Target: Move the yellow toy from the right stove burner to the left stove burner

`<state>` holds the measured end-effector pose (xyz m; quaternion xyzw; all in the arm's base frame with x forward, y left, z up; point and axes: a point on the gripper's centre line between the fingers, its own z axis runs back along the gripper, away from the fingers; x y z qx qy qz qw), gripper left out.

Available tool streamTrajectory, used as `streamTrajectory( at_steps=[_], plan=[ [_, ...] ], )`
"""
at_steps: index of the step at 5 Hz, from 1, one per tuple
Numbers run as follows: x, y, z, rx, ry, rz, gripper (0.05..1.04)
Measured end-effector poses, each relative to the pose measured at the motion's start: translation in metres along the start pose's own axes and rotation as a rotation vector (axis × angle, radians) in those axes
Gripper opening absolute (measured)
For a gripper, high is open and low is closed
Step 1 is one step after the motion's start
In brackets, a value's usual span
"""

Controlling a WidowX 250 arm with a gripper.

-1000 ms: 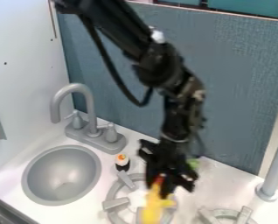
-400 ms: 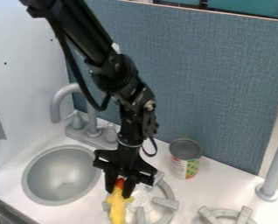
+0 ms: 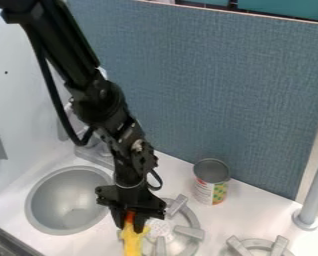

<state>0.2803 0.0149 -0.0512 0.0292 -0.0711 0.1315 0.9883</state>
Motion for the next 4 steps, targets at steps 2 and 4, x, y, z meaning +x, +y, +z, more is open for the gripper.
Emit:
streamTrajectory(
  at_steps=[2, 4],
  plan=[
    [0.006, 0.006, 0.002, 0.053, -0.021, -0.177, 0.747],
    [0.012, -0.017, 0.011, -0.006, 0.042, -0.313, 1.005]
  ],
)
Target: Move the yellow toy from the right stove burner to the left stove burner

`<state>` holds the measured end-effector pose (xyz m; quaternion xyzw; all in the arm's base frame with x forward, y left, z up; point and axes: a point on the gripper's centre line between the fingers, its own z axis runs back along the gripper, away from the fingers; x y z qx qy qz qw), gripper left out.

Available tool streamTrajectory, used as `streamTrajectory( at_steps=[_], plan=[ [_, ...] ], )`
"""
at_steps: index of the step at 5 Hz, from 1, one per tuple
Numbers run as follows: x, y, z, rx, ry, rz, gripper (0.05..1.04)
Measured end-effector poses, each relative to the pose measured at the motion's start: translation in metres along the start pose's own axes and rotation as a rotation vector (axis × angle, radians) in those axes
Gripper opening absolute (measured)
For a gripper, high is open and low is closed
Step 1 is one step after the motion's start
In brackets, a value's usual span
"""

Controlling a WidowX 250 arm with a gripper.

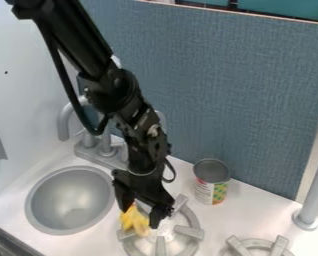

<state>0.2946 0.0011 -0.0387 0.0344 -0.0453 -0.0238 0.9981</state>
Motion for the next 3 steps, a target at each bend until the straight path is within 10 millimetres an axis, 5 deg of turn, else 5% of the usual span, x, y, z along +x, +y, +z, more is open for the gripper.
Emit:
streamTrajectory(
  at_steps=[2, 3],
  plan=[
    [-0.026, -0.024, 0.039, -0.045, 0.168, -0.158, 1.001],
    [-0.064, -0.033, 0.05, -0.033, 0.306, -0.216, 1.001]
  ],
)
